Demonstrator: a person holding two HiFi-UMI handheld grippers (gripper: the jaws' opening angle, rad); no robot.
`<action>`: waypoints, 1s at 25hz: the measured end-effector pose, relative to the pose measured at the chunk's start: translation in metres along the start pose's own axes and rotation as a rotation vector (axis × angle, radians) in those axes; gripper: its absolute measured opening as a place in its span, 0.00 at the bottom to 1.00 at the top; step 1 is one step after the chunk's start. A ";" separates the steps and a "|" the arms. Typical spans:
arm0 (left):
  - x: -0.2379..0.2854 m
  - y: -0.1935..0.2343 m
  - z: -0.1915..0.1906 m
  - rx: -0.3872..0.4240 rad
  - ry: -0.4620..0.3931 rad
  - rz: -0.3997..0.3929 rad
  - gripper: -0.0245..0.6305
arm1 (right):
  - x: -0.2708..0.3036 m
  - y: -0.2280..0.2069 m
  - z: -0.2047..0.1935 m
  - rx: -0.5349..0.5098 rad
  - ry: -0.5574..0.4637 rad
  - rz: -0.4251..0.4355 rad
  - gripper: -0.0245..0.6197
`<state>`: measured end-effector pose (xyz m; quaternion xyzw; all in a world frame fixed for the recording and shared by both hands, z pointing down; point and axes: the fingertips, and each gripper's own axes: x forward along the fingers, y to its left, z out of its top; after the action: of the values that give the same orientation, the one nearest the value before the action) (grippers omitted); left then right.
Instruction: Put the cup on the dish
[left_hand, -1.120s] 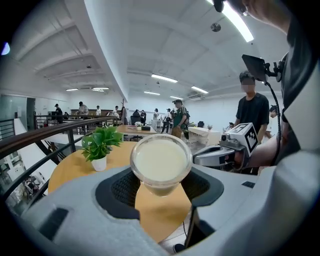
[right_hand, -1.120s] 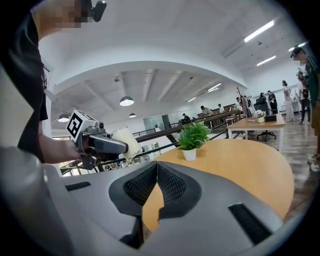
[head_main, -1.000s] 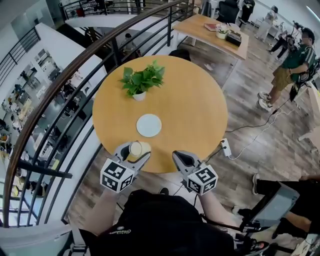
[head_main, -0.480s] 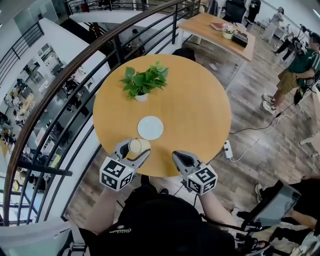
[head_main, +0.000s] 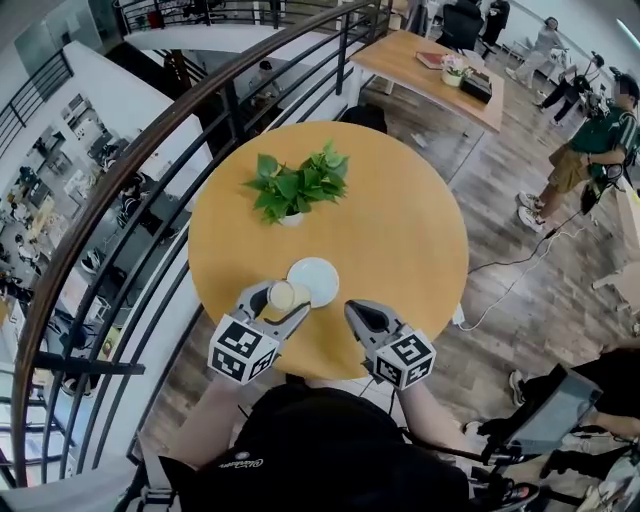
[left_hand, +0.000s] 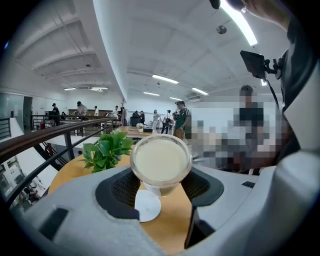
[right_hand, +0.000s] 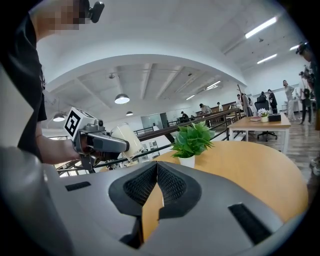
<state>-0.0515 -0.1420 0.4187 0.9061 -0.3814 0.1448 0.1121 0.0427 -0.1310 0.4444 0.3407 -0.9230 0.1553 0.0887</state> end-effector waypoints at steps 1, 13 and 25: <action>0.000 0.006 0.002 0.004 -0.002 -0.010 0.43 | 0.007 0.001 0.003 -0.002 -0.002 -0.007 0.05; 0.008 0.046 -0.001 0.017 0.002 -0.059 0.43 | 0.049 -0.002 0.007 -0.010 -0.001 -0.056 0.05; 0.022 0.038 -0.007 -0.015 0.047 -0.015 0.43 | 0.034 -0.015 -0.005 0.027 0.041 -0.028 0.05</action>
<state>-0.0656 -0.1804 0.4367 0.9044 -0.3730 0.1623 0.1286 0.0271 -0.1606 0.4618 0.3514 -0.9140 0.1733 0.1053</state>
